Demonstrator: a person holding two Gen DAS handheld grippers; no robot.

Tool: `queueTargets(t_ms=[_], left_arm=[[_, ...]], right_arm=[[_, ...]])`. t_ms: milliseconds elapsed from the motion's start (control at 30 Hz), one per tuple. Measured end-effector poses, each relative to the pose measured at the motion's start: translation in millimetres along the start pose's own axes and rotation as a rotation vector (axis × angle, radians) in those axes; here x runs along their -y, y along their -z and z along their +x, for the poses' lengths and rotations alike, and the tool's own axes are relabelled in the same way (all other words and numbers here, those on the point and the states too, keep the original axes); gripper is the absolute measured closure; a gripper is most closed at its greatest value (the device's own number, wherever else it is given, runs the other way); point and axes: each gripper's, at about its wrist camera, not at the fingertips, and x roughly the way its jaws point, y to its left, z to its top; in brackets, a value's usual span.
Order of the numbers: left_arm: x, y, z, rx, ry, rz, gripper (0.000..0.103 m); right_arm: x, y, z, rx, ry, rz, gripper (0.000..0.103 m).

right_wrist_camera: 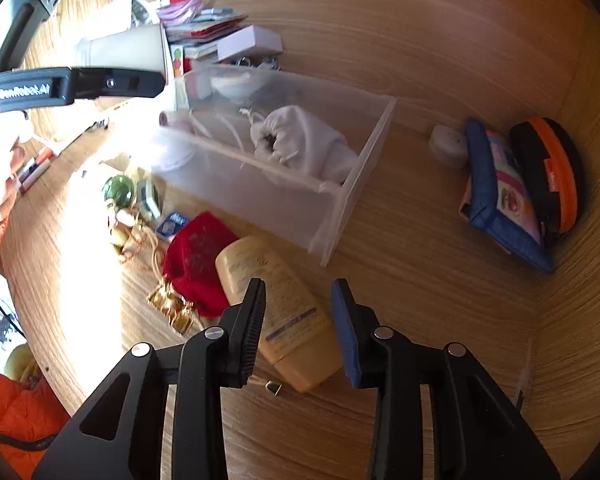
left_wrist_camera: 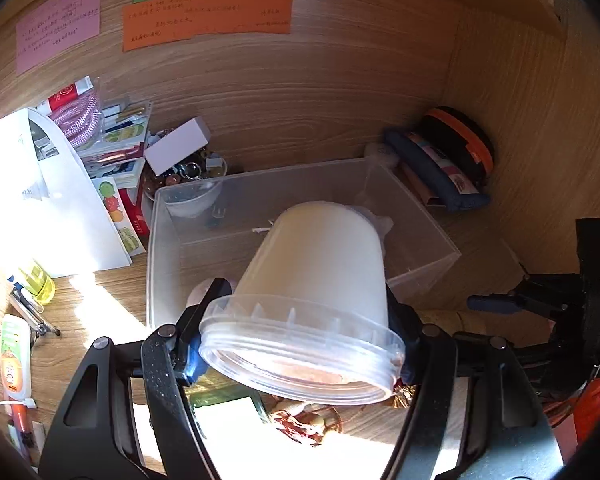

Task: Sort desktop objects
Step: 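Carry the cream tub with the left gripper toward the clear box, then lower the cream tub into the box with the left gripper while the right lowers the sunscreen tube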

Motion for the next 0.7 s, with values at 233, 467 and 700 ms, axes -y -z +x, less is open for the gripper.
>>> queueTargets(t_ms=[233, 467, 700], left_arm=[[21.8, 24.1, 4.0, -0.045, 0.032, 0.026, 0.034], [32.3, 44.5, 16.2, -0.094, 0.065, 0.022, 0.034], [37.5, 55.7, 28.2, -0.121, 0.080, 0.015, 0.034]], right_arm=[[-11.1, 3.9, 14.7, -0.043, 0.013, -0.061, 0.057], [-18.8, -1.9, 30.1, -0.090, 0.015, -0.117, 0.048], [-14.4, -0.1, 40.7, -0.087, -0.068, -0.036, 0.053]])
